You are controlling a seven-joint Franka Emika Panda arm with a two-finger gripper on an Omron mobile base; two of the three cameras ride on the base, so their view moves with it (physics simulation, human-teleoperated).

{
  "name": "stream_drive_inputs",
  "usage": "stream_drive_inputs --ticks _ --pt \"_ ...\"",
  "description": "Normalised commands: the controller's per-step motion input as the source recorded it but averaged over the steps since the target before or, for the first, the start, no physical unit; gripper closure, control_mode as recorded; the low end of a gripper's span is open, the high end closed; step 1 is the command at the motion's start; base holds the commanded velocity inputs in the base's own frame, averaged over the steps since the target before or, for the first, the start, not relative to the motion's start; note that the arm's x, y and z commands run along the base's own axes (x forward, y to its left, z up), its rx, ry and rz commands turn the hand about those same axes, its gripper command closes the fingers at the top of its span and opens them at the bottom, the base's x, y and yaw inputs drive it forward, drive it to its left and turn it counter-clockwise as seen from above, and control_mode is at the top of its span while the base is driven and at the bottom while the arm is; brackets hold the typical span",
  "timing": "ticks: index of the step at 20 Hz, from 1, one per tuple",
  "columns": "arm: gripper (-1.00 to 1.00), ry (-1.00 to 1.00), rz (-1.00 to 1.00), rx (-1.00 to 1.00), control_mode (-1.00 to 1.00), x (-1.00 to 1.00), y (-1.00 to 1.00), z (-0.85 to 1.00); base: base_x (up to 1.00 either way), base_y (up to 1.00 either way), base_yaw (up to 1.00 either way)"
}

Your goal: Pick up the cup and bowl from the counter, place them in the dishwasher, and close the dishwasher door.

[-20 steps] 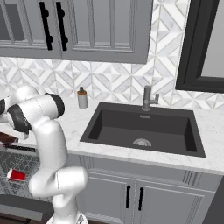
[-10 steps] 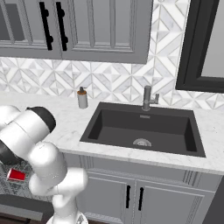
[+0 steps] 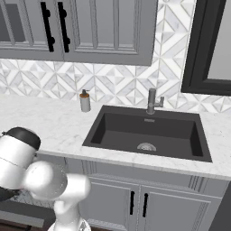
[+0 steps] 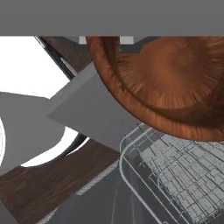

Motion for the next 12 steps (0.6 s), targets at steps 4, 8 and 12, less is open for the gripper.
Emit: stream_drive_inputs --ticks 4,8,12 --pt "1.00 -0.06 -0.20 -0.06 -1.00 0.03 0.21 -0.93 0.00 0.00 0.00" --pt "1.00 -0.29 -0.18 0.00 -1.00 0.10 0.08 -0.73 0.00 0.00 0.00" --pt "1.00 -0.31 -0.19 0.01 -1.00 0.08 0.00 -0.40 0.00 0.00 0.00"
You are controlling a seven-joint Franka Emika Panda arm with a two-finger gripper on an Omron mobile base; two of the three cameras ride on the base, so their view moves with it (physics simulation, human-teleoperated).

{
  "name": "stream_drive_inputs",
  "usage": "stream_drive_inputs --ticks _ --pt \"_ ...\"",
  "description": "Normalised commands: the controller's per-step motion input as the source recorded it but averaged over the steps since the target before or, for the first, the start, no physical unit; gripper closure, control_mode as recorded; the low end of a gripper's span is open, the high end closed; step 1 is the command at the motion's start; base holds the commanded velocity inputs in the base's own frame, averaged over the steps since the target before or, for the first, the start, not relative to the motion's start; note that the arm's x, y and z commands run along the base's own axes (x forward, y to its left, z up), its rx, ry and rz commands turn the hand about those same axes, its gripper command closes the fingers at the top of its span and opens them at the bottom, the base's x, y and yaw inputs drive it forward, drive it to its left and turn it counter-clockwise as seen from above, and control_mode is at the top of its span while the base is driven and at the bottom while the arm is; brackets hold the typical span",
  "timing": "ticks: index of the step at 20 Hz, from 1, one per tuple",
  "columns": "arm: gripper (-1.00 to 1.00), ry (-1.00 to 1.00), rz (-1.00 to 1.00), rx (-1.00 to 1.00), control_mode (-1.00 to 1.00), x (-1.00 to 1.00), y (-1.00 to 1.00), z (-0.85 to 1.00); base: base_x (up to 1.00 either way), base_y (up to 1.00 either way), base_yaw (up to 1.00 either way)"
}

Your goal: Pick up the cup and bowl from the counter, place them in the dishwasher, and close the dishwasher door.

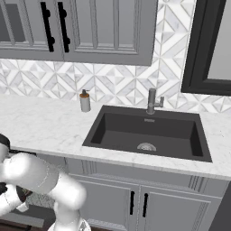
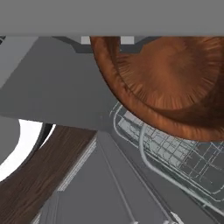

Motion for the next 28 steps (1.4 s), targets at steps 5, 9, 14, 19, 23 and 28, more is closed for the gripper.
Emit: stream_drive_inputs --ticks 5,9,14,19,23,28 --pt "1.00 -0.10 -0.06 0.03 -1.00 0.29 0.00 -0.25 0.00 0.00 0.00" --pt "1.00 0.00 0.00 0.00 -1.00 0.44 0.00 -0.01 0.00 0.00 0.00" --pt "1.00 0.01 0.00 0.09 -1.00 0.24 -0.06 0.05 0.00 0.00 0.00" --pt "1.00 0.05 0.00 0.08 -1.00 0.20 0.02 0.02 0.00 0.00 0.00" --pt "1.00 0.15 0.00 0.00 -1.00 0.24 0.32 0.00 0.00 0.00 0.00" --pt "1.00 0.10 0.00 0.00 -1.00 0.43 0.45 -0.03 0.00 0.00 0.00"
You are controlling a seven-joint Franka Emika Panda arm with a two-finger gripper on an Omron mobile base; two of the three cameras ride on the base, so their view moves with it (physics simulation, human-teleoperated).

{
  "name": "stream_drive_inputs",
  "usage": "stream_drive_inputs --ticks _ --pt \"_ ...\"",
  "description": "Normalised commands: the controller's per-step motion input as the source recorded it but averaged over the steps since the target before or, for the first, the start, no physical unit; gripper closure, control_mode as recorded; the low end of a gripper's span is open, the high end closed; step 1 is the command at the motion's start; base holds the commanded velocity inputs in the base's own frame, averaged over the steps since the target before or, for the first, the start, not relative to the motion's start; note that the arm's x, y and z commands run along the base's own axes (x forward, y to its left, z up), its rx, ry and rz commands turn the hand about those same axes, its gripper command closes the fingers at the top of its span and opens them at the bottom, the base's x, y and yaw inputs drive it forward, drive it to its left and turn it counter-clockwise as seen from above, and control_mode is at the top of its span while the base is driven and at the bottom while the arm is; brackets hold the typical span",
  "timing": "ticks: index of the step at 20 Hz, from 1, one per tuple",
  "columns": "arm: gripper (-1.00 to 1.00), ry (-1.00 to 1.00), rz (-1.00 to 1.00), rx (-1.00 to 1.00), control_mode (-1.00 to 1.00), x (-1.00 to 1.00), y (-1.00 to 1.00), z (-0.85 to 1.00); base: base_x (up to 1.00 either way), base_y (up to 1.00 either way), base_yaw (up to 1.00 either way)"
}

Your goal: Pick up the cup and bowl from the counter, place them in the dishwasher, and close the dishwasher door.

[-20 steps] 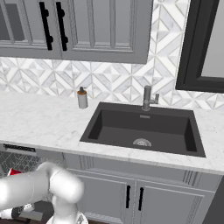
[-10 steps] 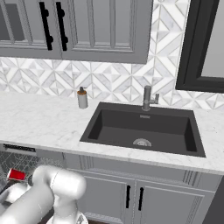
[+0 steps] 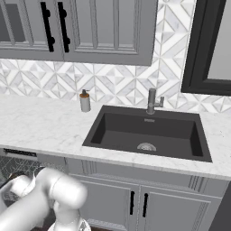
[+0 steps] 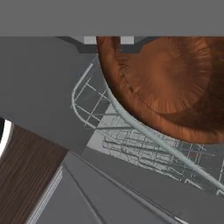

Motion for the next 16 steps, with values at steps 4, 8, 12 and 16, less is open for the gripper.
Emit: stream_drive_inputs --ticks 4,8,12,16 --pt "1.00 0.01 0.00 0.00 -1.00 0.40 0.45 -0.14 0.00 0.00 0.00" --pt "1.00 0.02 0.00 0.01 -1.00 0.36 0.41 -0.79 0.00 0.00 0.00" --pt "1.00 0.00 0.02 0.02 -1.00 0.15 0.26 -0.92 0.00 0.00 0.00" --pt "1.00 0.06 0.01 0.00 -1.00 0.15 0.24 -0.72 0.00 0.00 0.00"
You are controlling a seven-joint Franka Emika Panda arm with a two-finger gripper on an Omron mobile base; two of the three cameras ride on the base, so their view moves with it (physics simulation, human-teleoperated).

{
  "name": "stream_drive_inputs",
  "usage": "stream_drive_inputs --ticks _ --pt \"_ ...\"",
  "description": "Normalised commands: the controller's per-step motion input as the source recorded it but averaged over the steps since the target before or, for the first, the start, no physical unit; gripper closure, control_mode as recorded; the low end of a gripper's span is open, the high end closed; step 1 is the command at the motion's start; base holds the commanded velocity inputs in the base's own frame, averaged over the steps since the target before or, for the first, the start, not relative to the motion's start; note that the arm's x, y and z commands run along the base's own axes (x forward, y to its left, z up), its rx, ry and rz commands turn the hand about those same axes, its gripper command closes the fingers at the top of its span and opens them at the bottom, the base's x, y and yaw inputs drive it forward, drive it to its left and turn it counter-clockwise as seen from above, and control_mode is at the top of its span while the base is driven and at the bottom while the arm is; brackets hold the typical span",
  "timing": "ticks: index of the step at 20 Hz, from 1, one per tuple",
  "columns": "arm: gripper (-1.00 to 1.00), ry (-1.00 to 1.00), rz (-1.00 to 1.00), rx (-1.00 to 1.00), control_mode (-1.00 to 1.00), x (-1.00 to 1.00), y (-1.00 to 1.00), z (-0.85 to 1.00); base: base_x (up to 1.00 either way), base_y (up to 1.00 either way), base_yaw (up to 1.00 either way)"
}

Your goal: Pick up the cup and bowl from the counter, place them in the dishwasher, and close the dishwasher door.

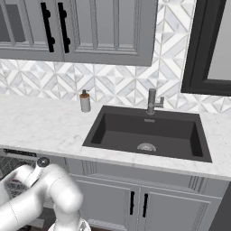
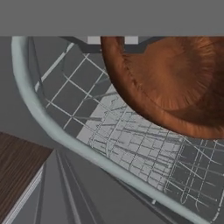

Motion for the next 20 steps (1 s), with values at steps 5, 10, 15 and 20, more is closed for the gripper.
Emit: stream_drive_inputs --ticks 5,10,15,20 --pt "-1.00 0.02 0.00 0.00 -1.00 0.00 0.46 -0.58 0.00 0.00 0.00" --pt "-1.00 -0.13 0.00 -0.01 -1.00 -0.09 0.37 -0.20 0.00 0.00 0.00" --pt "-1.00 -0.09 0.07 -0.05 -1.00 -0.19 0.42 0.02 0.00 0.00 0.00" --pt "-1.00 -0.13 0.20 -0.08 -1.00 -0.61 0.42 0.28 0.00 0.00 0.00"
